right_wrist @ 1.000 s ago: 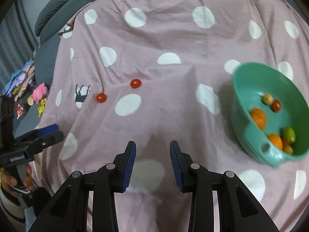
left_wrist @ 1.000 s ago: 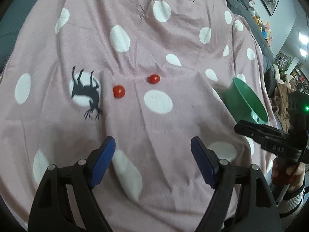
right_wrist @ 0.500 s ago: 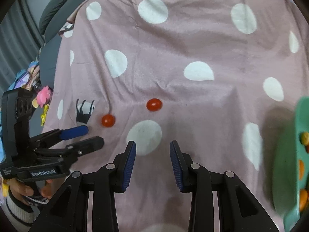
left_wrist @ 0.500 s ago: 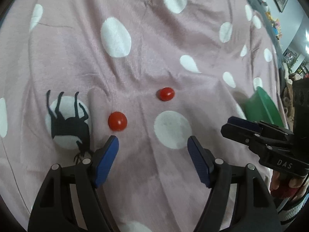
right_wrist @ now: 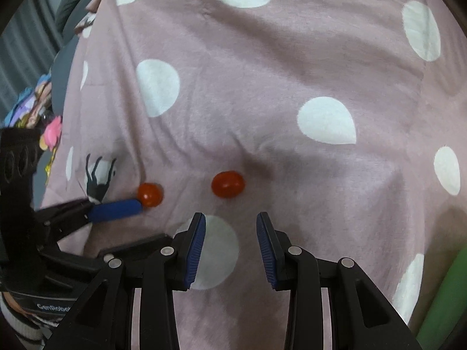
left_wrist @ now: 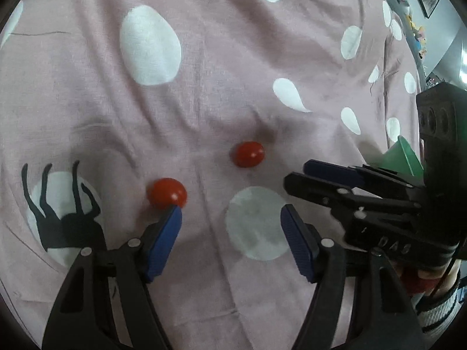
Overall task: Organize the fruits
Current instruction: 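Grasp a red tomato with the left gripper while the right gripper grasps the other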
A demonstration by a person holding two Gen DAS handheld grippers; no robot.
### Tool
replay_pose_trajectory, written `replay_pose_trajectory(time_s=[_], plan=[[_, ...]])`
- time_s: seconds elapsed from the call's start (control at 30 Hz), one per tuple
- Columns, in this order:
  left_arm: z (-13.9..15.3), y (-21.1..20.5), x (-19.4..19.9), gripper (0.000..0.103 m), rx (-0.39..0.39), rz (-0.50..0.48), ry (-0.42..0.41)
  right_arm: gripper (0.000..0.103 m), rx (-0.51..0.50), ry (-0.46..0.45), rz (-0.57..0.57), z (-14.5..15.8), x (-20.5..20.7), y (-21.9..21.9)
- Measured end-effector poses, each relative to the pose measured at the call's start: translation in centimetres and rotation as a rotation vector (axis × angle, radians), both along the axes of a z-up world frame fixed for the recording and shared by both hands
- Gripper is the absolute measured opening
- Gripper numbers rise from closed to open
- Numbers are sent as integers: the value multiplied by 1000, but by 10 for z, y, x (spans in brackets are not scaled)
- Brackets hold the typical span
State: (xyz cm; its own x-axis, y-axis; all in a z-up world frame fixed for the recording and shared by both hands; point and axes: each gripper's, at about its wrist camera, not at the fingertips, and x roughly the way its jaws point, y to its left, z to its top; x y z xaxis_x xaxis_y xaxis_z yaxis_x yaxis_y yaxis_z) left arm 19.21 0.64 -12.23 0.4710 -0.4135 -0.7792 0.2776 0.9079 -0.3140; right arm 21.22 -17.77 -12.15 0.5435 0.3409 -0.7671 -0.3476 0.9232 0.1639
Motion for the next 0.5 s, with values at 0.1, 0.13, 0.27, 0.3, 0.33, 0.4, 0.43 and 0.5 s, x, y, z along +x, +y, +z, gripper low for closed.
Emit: replay_pose_trajectory(time_s=[0.1, 0.13, 0.27, 0.3, 0.33, 0.4, 0.43, 0.5], plan=[[0, 6, -2, 68, 25, 23, -12, 36, -7, -3, -18, -2, 2, -5], [-2, 8, -2, 65, 38, 26, -12, 36, -9, 3, -14, -3, 3, -5], [-6, 2, 5, 57, 81, 36, -4, 36, -35, 11, 10, -10, 10, 6], [-8, 0, 8, 55, 94, 42, 1, 36, -35, 9, 18, -11, 12, 9], [-8, -1, 11, 55, 100, 48, 0, 36, -37, 6, 24, -13, 15, 12], [-9, 1, 18, 51, 102, 66, 3, 36, -44, 0, 37, -15, 18, 15], [-9, 2, 20, 49, 106, 71, 3, 36, -48, -7, 43, -15, 20, 17], [-10, 4, 26, 46, 122, 79, 4, 36, -66, -22, 59, -16, 24, 22]])
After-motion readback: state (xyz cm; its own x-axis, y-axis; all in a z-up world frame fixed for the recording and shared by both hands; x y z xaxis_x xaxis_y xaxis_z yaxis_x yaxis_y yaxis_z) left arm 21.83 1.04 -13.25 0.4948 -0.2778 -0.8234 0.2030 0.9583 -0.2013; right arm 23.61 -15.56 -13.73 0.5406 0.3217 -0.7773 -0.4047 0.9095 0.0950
